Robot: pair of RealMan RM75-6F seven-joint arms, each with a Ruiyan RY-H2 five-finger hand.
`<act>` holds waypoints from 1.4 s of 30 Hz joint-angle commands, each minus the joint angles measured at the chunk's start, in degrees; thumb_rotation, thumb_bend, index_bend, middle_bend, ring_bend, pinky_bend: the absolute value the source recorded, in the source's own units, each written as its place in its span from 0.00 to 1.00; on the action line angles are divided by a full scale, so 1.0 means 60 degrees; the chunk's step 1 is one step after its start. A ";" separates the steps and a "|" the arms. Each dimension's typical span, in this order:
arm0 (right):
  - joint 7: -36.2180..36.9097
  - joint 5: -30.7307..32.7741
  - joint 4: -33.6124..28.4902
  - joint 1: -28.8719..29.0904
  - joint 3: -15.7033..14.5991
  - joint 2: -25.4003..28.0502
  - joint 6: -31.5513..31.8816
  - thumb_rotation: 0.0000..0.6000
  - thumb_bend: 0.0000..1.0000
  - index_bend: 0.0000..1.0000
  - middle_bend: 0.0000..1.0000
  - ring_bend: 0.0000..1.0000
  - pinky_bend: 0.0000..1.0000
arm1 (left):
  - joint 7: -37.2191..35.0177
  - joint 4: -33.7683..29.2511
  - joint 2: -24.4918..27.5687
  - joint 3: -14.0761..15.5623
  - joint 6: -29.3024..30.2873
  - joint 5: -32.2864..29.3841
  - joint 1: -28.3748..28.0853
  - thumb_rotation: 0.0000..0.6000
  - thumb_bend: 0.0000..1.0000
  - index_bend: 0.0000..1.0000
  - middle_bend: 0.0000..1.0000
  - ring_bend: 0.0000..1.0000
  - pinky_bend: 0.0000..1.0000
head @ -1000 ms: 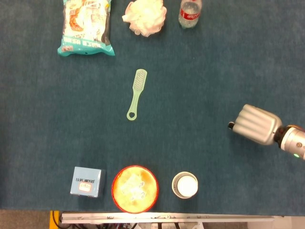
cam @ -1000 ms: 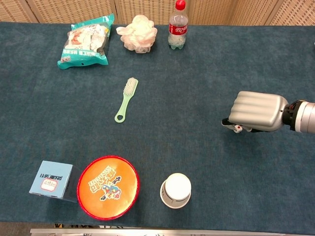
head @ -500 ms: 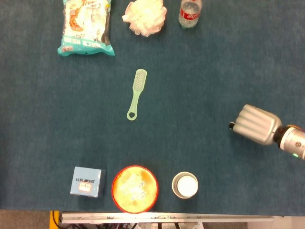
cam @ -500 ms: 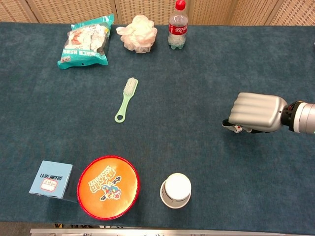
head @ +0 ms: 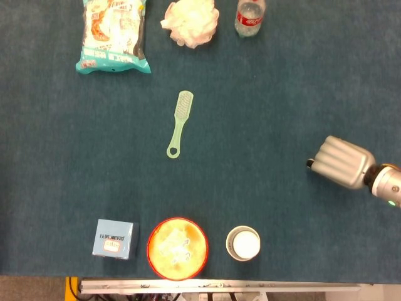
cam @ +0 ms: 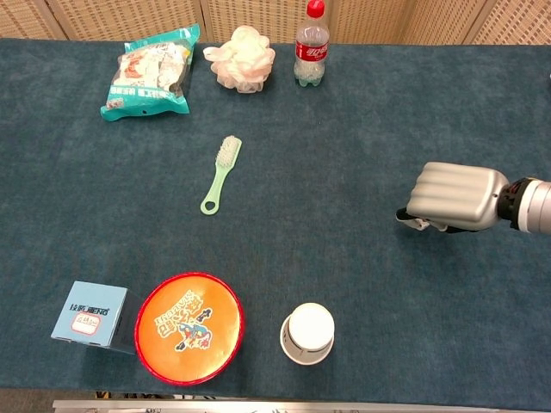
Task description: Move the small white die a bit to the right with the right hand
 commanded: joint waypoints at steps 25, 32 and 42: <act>0.0014 0.0231 0.0083 -0.0448 0.0058 0.0285 0.0353 1.00 1.00 0.46 0.98 0.97 0.99 | 0.0122 0.0024 -0.0054 -0.0004 -0.0038 -0.0027 -0.0026 1.00 0.15 0.46 0.42 0.25 0.39; 0.0206 0.0022 0.0002 -0.0622 0.0000 0.0426 0.0744 1.00 1.00 0.46 0.98 0.97 0.99 | 0.0186 0.0025 -0.0083 -0.0005 -0.0069 -0.0057 -0.0041 1.00 0.15 0.46 0.42 0.25 0.39; 0.0063 -0.0016 -0.0092 -0.0599 0.0087 0.0366 0.0621 1.00 1.00 0.46 0.98 0.97 0.99 | 0.0205 0.0019 -0.0103 -0.0016 -0.0056 -0.0085 -0.0036 1.00 0.15 0.46 0.42 0.25 0.39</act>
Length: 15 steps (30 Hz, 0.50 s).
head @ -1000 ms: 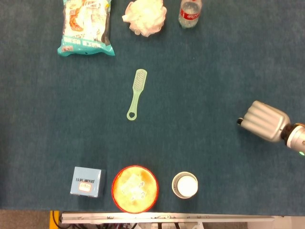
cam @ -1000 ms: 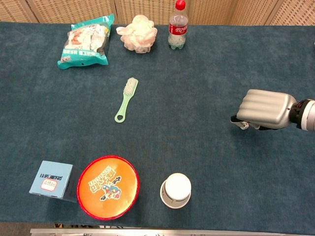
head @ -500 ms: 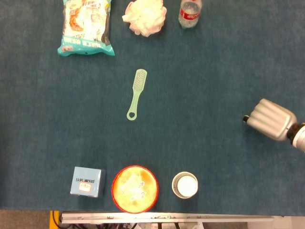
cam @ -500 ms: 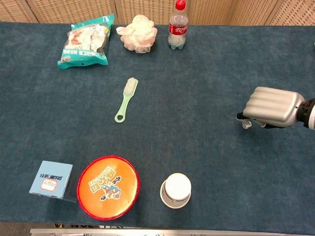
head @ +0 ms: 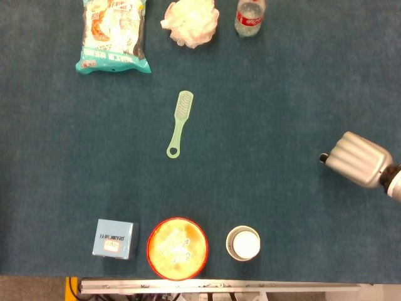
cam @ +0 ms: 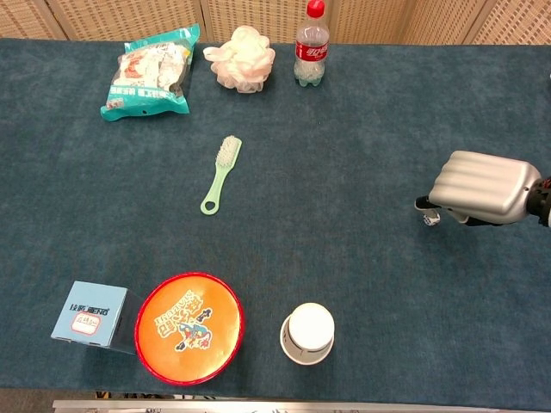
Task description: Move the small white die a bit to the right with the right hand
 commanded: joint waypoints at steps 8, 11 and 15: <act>-0.0346 0.0236 -0.0148 0.0121 0.0196 -0.0162 -0.0385 1.00 1.00 0.46 0.98 0.97 0.99 | -0.0135 -0.0029 0.0058 0.0015 0.0043 0.0057 0.0030 1.00 0.15 0.47 0.42 0.25 0.39; -0.0464 0.0332 -0.0174 0.0143 0.0251 -0.0221 -0.0494 1.00 1.00 0.46 0.98 0.97 0.99 | -0.0149 -0.0035 0.0070 0.0040 0.0069 0.0113 0.0043 1.00 0.15 0.47 0.42 0.25 0.39; -0.0546 0.0436 -0.0144 0.0173 0.0288 -0.0307 -0.0639 1.00 1.00 0.46 0.98 0.97 0.99 | -0.0164 -0.0041 0.0077 0.0043 0.0065 0.0110 0.0048 1.00 0.15 0.47 0.42 0.25 0.39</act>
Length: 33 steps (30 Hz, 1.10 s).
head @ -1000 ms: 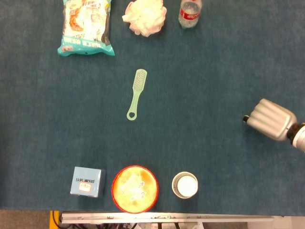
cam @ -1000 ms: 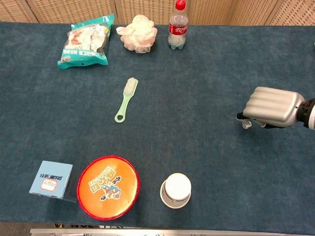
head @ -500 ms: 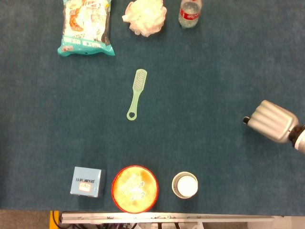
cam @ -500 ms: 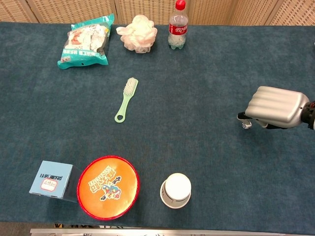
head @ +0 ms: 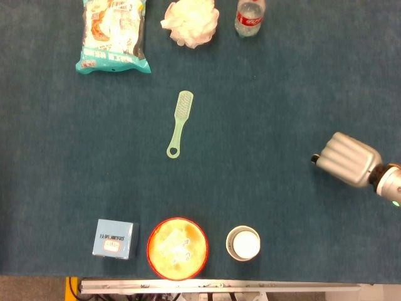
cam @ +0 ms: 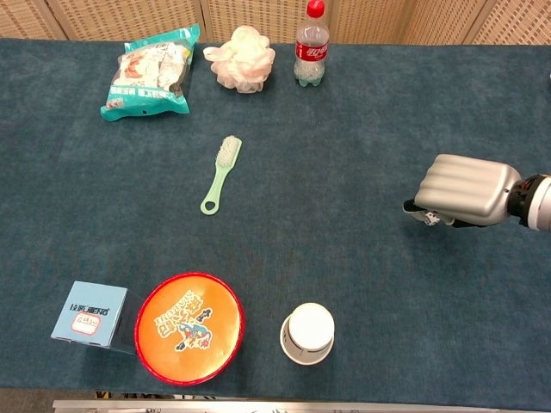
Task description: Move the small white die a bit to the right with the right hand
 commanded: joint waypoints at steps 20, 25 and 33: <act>0.0107 0.0349 0.0305 -0.0039 0.0029 -0.0154 -0.0189 1.00 1.00 0.46 0.98 0.97 0.99 | -0.0035 -0.0017 0.0019 0.0000 0.0020 0.0012 0.0021 1.00 0.15 0.47 0.42 0.25 0.39; 0.0248 0.0330 0.0344 -0.0099 -0.0004 -0.0108 -0.0070 1.00 1.00 0.46 0.98 0.97 0.99 | -0.0050 -0.0028 0.0023 0.0005 0.0074 0.0065 0.0037 1.00 0.15 0.47 0.42 0.25 0.39; 0.0417 0.0302 0.0407 -0.0241 -0.0080 0.0032 0.0143 1.00 1.00 0.46 0.98 0.97 0.99 | 0.0051 -0.0016 -0.0012 -0.0004 0.0033 0.0021 0.0018 1.00 0.15 0.47 0.42 0.25 0.39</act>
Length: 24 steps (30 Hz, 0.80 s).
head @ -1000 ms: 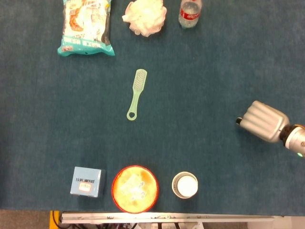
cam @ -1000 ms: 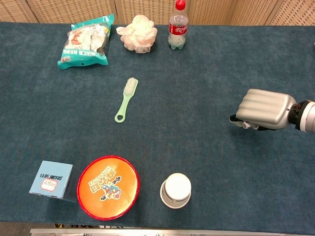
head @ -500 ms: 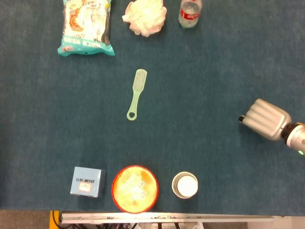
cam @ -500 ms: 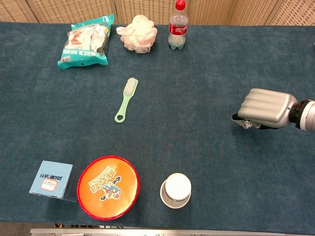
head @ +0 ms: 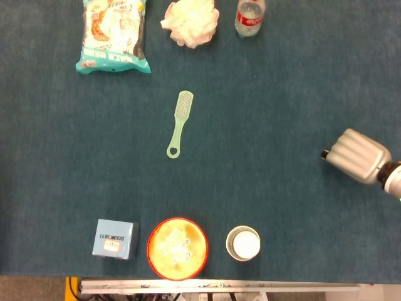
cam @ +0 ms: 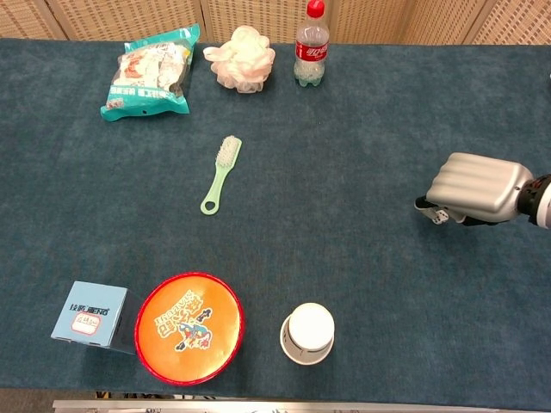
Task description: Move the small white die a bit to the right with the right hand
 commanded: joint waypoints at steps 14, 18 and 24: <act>0.0236 -0.0077 0.0042 -0.0276 -0.0098 0.0222 0.0387 1.00 1.00 0.46 0.98 0.97 0.99 | 0.0097 0.0012 -0.0033 -0.0005 -0.0039 -0.0031 -0.0023 1.00 0.15 0.47 0.42 0.25 0.39; 0.0305 -0.0152 -0.0004 -0.0370 -0.0118 0.0304 0.0577 1.00 1.00 0.46 0.98 0.97 0.99 | 0.0100 0.0018 -0.0035 -0.0009 -0.0053 -0.0037 -0.0032 1.00 0.15 0.47 0.42 0.25 0.39; 0.0493 -0.0349 -0.0178 -0.0652 -0.0108 0.0531 0.1265 1.00 1.00 0.46 0.98 0.96 0.99 | 0.0120 0.0034 -0.0053 -0.0003 -0.0087 -0.0042 -0.0049 1.00 0.15 0.47 0.42 0.25 0.39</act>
